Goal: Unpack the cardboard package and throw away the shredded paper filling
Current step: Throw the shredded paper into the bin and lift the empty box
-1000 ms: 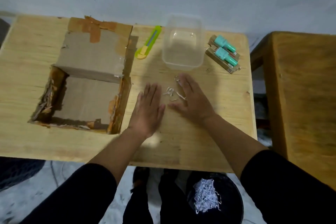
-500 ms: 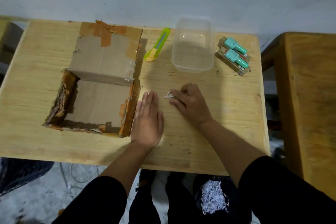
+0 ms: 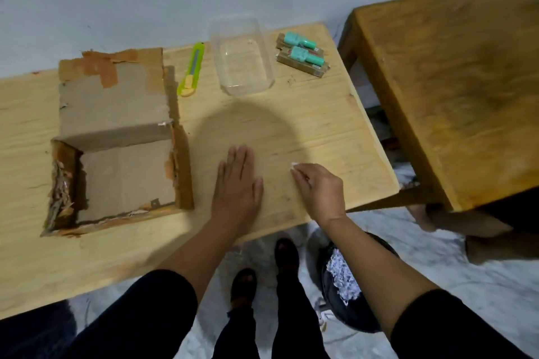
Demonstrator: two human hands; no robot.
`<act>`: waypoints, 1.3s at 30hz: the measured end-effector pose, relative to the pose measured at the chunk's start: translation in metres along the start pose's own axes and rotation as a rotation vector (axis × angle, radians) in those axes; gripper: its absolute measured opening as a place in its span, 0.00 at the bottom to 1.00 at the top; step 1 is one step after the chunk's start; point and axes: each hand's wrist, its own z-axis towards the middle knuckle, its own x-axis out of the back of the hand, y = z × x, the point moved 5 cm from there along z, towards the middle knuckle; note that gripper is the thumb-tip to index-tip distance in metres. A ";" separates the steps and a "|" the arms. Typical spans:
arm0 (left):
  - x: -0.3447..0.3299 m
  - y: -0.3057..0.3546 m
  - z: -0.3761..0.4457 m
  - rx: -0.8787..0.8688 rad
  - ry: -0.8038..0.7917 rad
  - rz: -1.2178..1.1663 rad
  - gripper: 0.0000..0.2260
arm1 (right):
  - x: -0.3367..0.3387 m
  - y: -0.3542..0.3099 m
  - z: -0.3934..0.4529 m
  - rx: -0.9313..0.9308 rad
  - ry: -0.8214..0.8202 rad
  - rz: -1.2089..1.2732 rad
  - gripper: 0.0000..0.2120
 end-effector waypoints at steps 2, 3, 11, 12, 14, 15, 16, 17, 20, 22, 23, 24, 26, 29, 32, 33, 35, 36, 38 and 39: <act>-0.011 0.022 -0.005 -0.113 -0.043 0.024 0.26 | 0.015 0.008 -0.017 -0.144 0.089 0.084 0.07; -0.017 0.034 -0.007 -0.161 -0.059 0.027 0.25 | 0.024 0.013 -0.026 -0.215 0.143 0.125 0.07; -0.054 0.114 -0.025 -0.345 -0.139 0.101 0.24 | 0.084 0.052 -0.101 -0.540 0.390 0.249 0.07; -0.057 0.117 -0.025 -0.330 -0.138 0.121 0.24 | 0.089 0.059 -0.110 -0.576 0.403 0.253 0.07; -0.062 0.118 -0.027 -0.311 -0.132 0.152 0.24 | 0.100 0.074 -0.128 -0.633 0.415 0.257 0.07; -0.064 0.118 -0.027 -0.308 -0.125 0.162 0.25 | 0.104 0.082 -0.136 -0.657 0.421 0.256 0.07; -0.065 0.117 -0.027 -0.307 -0.117 0.167 0.25 | 0.109 0.090 -0.144 -0.678 0.425 0.250 0.07; -0.065 0.117 -0.027 -0.307 -0.107 0.167 0.25 | 0.113 0.097 -0.152 -0.697 0.427 0.243 0.07; -0.064 0.121 -0.028 -0.321 -0.083 0.173 0.24 | 0.124 0.124 -0.175 -0.762 0.401 0.201 0.07; -0.064 0.123 -0.030 -0.314 -0.064 0.172 0.24 | 0.128 0.143 -0.190 -0.808 0.360 0.121 0.07; -0.064 0.124 -0.030 -0.300 -0.056 0.167 0.24 | 0.130 0.154 -0.197 -0.830 0.333 0.077 0.07; -0.065 0.125 -0.031 -0.280 -0.049 0.159 0.25 | 0.131 0.163 -0.204 -0.852 0.296 0.038 0.07; -0.066 0.131 -0.033 -0.236 -0.034 0.143 0.25 | 0.133 0.178 -0.214 -0.898 0.161 -0.037 0.10; -0.068 0.142 -0.037 -0.188 -0.005 0.120 0.21 | 0.133 0.191 -0.225 -0.944 -0.138 -0.211 0.17; -0.072 0.152 -0.046 -0.190 -0.012 0.113 0.24 | 0.142 0.194 -0.230 -0.926 -0.283 -0.355 0.21; -0.073 0.157 -0.050 -0.190 -0.022 0.106 0.25 | 0.144 0.195 -0.231 -0.913 -0.304 -0.361 0.21; -0.076 0.165 -0.060 -0.221 -0.037 0.077 0.25 | 0.149 0.192 -0.228 -0.861 -0.332 -0.369 0.22; -0.077 0.171 -0.066 -0.254 -0.047 0.063 0.24 | 0.152 0.188 -0.225 -0.828 -0.330 -0.375 0.22; -0.076 0.184 -0.075 -0.329 -0.078 0.030 0.22 | 0.159 0.177 -0.216 -0.755 -0.323 -0.381 0.22; -0.076 0.190 -0.076 -0.357 -0.100 0.018 0.20 | 0.162 0.171 -0.210 -0.714 -0.324 -0.388 0.21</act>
